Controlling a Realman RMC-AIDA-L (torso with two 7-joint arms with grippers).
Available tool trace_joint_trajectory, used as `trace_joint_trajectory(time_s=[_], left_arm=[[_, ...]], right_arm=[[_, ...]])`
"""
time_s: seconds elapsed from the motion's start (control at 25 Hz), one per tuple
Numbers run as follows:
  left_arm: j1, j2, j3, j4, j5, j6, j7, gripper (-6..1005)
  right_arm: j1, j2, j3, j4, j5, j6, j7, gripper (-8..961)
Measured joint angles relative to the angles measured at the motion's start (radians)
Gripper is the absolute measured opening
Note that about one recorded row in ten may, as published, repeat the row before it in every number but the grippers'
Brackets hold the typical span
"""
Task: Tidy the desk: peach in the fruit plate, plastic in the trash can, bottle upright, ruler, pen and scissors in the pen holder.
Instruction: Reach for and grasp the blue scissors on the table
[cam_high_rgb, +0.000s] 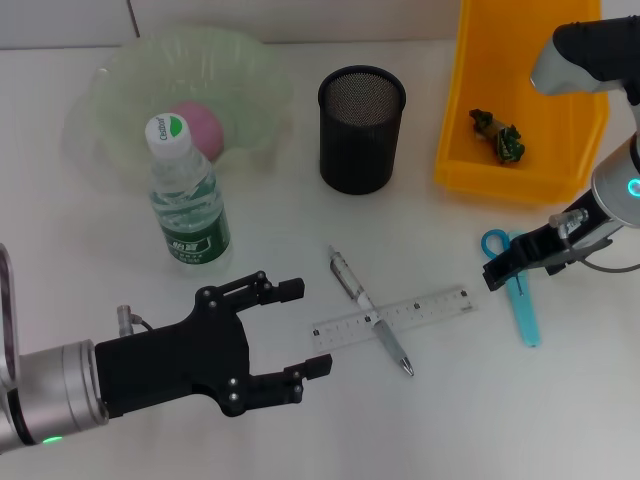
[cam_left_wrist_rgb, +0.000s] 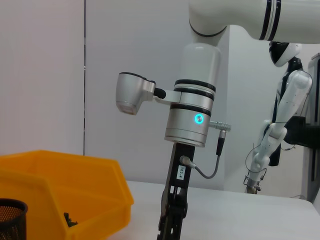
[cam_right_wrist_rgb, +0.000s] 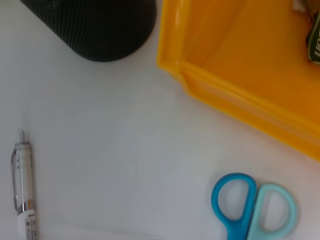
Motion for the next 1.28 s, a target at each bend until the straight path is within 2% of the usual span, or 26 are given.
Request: trace_joint_trajectory(time_s=[0.64,0.72,1.16,1.28], left_arm=[[-0.004,-0.001,0.000,-0.005,-0.001,-0.010,0.014,794],[-0.004,-0.001,0.000,-0.009,-0.001,-0.011,0.014,794],[-0.004,-0.002,0.000,-0.013,-0.001,-0.012,0.021,794],[-0.004,-0.002,0.000,-0.020,-0.002,-0.012,0.027,794]], right_arm=[[0.014,0.000,-0.007,0.037,-0.001,0.009,0.000,687],[0.015,0.000,-0.007,0.037,-0.001,0.011,0.000,509],[0.029,0.000,-0.006,0.076,0.001,0.023,0.000,478],[0.028,0.000,-0.006,0.077,0.004,0.021,0.000,440]])
